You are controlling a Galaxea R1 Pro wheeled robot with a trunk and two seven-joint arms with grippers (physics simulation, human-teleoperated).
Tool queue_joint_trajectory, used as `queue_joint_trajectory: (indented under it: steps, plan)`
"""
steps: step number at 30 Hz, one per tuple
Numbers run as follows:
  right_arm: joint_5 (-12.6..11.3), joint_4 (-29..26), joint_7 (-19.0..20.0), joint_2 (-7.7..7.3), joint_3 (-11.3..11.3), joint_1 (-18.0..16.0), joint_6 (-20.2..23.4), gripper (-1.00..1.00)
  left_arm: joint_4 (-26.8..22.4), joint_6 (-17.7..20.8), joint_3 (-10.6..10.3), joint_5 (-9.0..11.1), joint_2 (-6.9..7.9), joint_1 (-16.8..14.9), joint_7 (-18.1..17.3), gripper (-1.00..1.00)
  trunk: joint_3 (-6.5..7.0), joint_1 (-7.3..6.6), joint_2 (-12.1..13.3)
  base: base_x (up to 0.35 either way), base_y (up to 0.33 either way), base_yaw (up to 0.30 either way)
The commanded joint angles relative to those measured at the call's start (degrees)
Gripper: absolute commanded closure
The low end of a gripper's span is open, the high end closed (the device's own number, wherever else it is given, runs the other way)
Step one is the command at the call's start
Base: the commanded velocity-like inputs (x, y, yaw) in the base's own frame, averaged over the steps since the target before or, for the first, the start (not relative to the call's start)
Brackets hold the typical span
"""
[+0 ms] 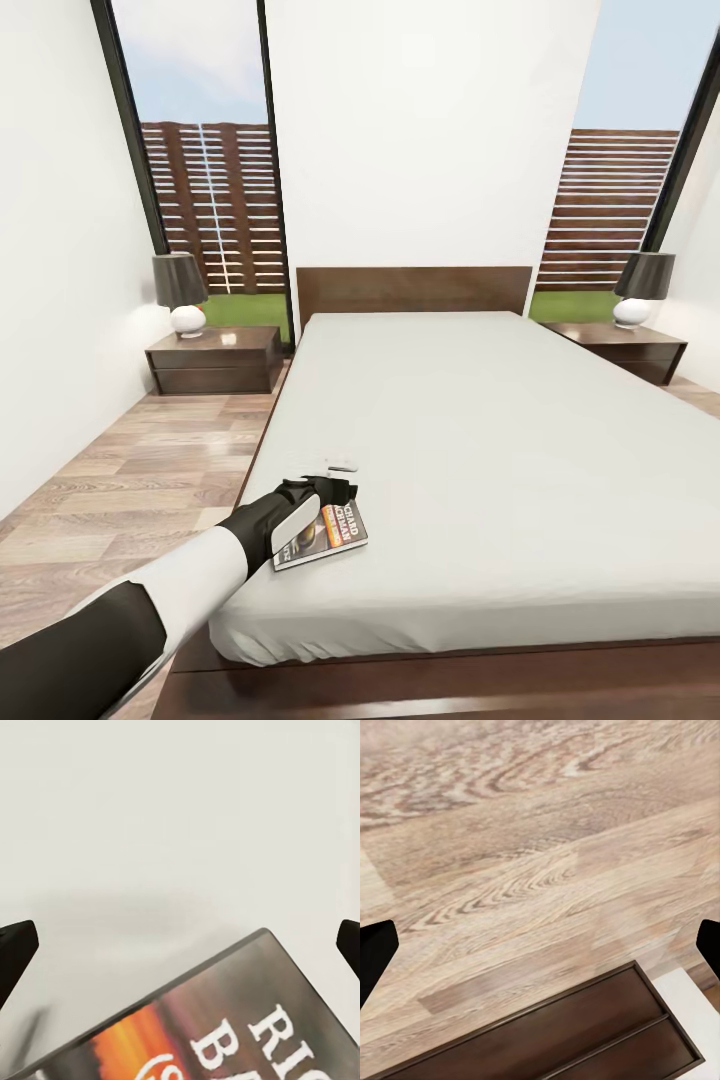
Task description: In the bedroom, move the book from the bed onto either nightstand, and place the two sandals side by side next to the bed.
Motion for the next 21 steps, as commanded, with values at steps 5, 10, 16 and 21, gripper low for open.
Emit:
queue_joint_trajectory:
  steps: [5, 10, 16, 21]
  plan:
    - [0.0, 0.1, 0.0, -0.01, -0.4, -0.1, -0.5, -1.0, -0.1, 0.0, -0.5, 0.6, 0.07, -0.1, 0.5, -1.0, -0.04, -0.01, 0.0, 0.0, 0.0, 0.0]
    - [0.0, 0.1, 0.0, -0.01, -0.4, 0.0, -0.5, -1.0, -0.1, 0.0, -0.5, 0.6, 0.09, -0.1, 0.5, -1.0, -0.04, -0.01, 0.0, 0.0, 0.0, 0.0]
    - [0.0, 0.1, 0.0, -0.01, -0.4, 0.0, -0.5, -1.0, -0.1, 0.0, -0.5, 0.6, 0.1, -0.1, 0.5, -1.0, -0.04, -0.01, 0.0, 0.0, 0.0, 0.0]
    - [0.0, 0.1, 0.0, -0.01, -0.4, 0.0, -0.5, -1.0, -0.1, 0.0, -0.5, 0.6, 0.11, -0.1, 0.5, -1.0, -0.04, -0.01, 0.0, 0.0, 0.0, 0.0]
